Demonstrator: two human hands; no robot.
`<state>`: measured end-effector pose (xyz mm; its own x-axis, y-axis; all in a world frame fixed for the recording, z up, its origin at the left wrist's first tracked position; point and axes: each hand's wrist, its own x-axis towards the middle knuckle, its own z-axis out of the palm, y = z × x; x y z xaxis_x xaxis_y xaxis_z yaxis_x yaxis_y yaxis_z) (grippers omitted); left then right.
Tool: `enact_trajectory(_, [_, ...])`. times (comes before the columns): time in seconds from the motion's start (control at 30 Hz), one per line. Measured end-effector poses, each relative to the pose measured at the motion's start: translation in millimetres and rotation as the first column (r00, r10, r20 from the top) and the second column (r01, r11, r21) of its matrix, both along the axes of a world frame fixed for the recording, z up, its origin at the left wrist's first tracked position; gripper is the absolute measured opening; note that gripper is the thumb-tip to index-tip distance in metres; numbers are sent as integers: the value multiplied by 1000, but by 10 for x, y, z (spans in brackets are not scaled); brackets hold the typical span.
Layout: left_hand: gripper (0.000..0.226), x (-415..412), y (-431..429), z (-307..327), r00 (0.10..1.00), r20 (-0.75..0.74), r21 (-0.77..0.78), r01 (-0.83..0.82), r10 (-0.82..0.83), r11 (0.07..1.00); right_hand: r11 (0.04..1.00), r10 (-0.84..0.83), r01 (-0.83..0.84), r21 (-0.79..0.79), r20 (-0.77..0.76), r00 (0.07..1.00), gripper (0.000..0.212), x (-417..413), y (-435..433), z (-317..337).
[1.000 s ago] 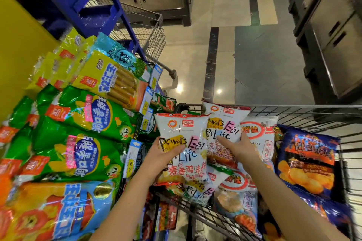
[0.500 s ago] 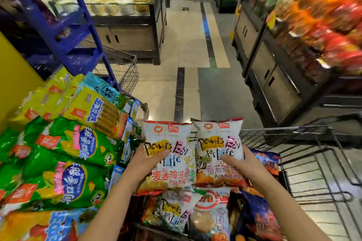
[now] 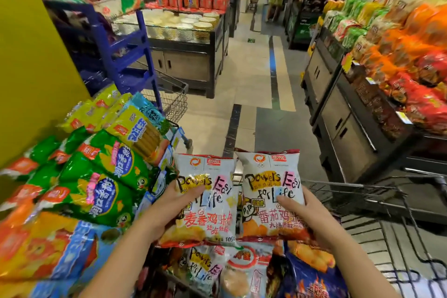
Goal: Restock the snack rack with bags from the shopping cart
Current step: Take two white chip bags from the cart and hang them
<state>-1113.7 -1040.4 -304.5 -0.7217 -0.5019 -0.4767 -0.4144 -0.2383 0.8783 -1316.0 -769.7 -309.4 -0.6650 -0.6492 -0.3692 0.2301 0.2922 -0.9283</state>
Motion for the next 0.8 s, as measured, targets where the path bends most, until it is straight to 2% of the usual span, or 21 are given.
enact_trajectory(0.1, [115,226,249,-6,994,-26,24,-101,102,995,995,94,-93,-38,17,995,60,-49,75,-27])
enact_trajectory(0.2, [122,491,528,-81,979,-57,-43,-197,194,979,978,197,-197,-62,-2,980,63,-84,171,-61])
enact_trajectory(0.37, [90,989,1160,-42,910,-123,-77,-407,397,910,925,370,-372,-79,-31,928,62,-38,250,-74])
enact_trajectory(0.43, [93,1275,1425,-13,859,-126,-68,-506,495,860,883,461,-462,-87,-38,887,73,82,216,-80])
enact_trajectory(0.5, [84,1592,1697,5,798,-131,-50,-598,588,800,846,524,-527,-82,-56,850,67,263,157,-55])
enact_trajectory(0.57, [68,1967,1972,-2,729,-132,-17,-679,672,734,787,609,-612,-77,-65,791,71,512,67,-15])
enact_trajectory(0.63, [54,2332,2279,48,657,-119,2,-750,745,661,716,692,-695,-69,-59,719,92,800,-55,-16])
enact_trajectory(0.67, [52,2547,2415,49,619,-126,2,-782,776,624,674,734,-735,-75,-41,678,95,975,-107,-6])
enact_trajectory(0.7, [53,2727,2560,70,586,-136,-17,-807,798,590,622,780,-778,-94,-15,625,94,1147,-162,-12])
enact_trajectory(0.8, [79,3352,3038,150,463,-135,-45,-886,876,461,464,884,-879,-112,-11,468,85,1774,-268,44])
